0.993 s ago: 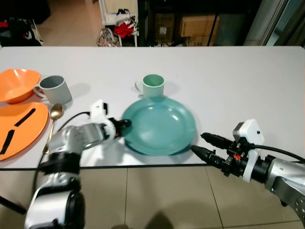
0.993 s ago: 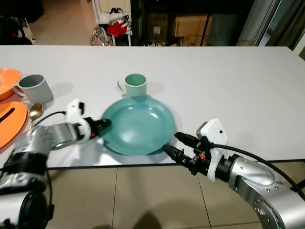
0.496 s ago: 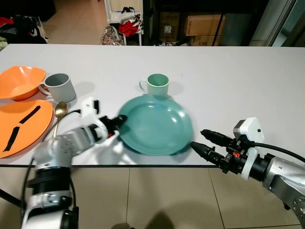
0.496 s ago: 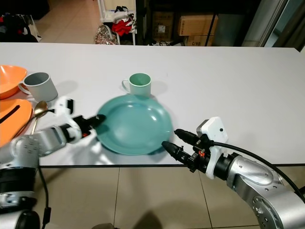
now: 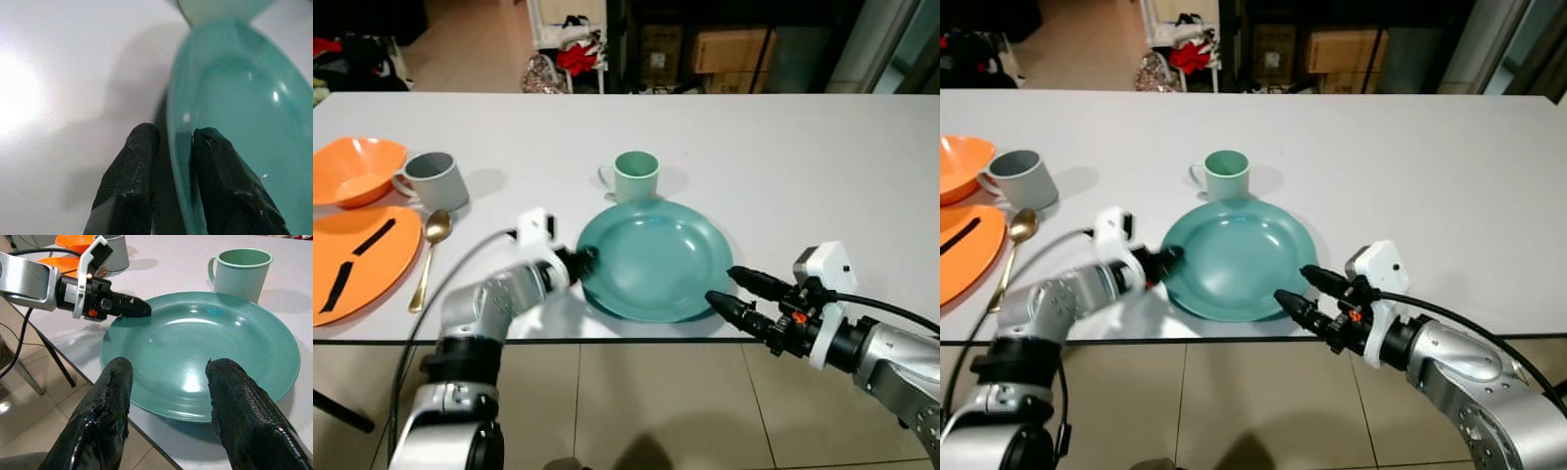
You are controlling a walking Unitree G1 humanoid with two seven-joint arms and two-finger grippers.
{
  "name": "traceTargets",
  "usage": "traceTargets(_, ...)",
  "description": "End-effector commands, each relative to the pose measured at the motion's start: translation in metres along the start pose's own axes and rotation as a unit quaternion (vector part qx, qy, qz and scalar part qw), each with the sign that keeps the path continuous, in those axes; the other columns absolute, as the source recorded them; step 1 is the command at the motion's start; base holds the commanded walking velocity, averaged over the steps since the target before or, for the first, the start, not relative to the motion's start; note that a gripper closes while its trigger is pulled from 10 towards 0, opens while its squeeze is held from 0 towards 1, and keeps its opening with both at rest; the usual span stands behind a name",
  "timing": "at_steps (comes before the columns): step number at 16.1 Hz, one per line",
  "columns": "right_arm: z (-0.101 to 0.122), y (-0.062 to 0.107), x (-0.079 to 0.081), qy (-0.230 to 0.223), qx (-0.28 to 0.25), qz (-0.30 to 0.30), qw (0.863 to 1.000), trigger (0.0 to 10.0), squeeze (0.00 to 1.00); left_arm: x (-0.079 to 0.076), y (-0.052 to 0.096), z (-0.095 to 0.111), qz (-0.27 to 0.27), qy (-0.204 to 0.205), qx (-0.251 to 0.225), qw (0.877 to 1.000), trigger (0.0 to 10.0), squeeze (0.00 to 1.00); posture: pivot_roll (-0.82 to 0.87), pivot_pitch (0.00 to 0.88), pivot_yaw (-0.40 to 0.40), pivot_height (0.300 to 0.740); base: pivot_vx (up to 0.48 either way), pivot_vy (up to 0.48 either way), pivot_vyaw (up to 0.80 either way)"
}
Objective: Setting the table
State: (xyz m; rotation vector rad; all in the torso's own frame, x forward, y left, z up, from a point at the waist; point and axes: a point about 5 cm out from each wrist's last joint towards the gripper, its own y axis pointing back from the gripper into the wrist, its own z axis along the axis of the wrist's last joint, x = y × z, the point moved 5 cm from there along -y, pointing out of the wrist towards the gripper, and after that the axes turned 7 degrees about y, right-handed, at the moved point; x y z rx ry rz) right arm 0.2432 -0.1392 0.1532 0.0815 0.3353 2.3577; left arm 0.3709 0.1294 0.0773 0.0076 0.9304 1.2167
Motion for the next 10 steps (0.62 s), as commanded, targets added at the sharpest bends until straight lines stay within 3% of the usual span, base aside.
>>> traceTargets(1, 0.004, 0.002, -0.001, 0.007, -0.005, -0.003, 1.0, 10.0, 0.0, 0.004, 0.0, 0.002, 0.013, -0.002, -0.002, 1.0, 10.0, 0.0, 0.0, 0.0, 0.05, 0.74, 0.0, 0.0, 0.0)
traceTargets(4, 0.004, 0.002, -0.001, 0.007, -0.005, -0.003, 1.0, 10.0, 0.0, 0.007, 0.001, 0.005, 0.016, 0.003, -0.009, 1.0, 10.0, 0.0, 0.0, 0.0, 0.05, 0.74, 0.0, 0.0, 0.0)
traceTargets(5, 0.004, 0.003, -0.002, 0.008, -0.004, -0.002, 1.0, 10.0, 0.0, -0.011, 0.014, 0.025, -0.065, 0.056, -0.039, 0.996, 10.0, 1.0, 0.01, 0.0, 0.044, 0.74, 0.0, 0.0, 0.0)
traceTargets(6, 0.003, 0.003, -0.002, 0.009, -0.003, -0.002, 1.0, 10.0, 0.0, -0.016, 0.022, 0.037, -0.093, 0.058, -0.065, 0.992, 10.0, 0.2, 0.01, 0.0, 0.044, 0.74, 0.0, 0.0, 0.0)
traceTargets(7, 0.003, 0.002, -0.003, 0.011, -0.002, -0.004, 1.0, 10.0, 0.0, -0.001, 0.024, 0.044, -0.045, 0.007, -0.095, 0.994, 10.0, 0.0, 0.01, 0.0, 0.043, 0.74, 0.0, 0.0, 0.0)
traceTargets(8, 0.003, 0.001, -0.004, 0.017, 0.0, -0.007, 1.0, 10.0, 0.0, 0.011, 0.025, 0.049, -0.006, -0.031, -0.117, 0.993, 10.0, 0.0, 0.02, 0.0, 0.04, 0.74, 0.0, 0.0, 0.0)
traceTargets(10, 0.005, -0.002, -0.004, 0.021, -0.005, -0.012, 1.0, 10.0, 0.0, 0.011, 0.026, 0.054, 0.004, -0.052, -0.14, 0.989, 10.0, 0.0, 0.02, 0.0, 0.039, 0.74, 0.0, 0.0, 0.0)
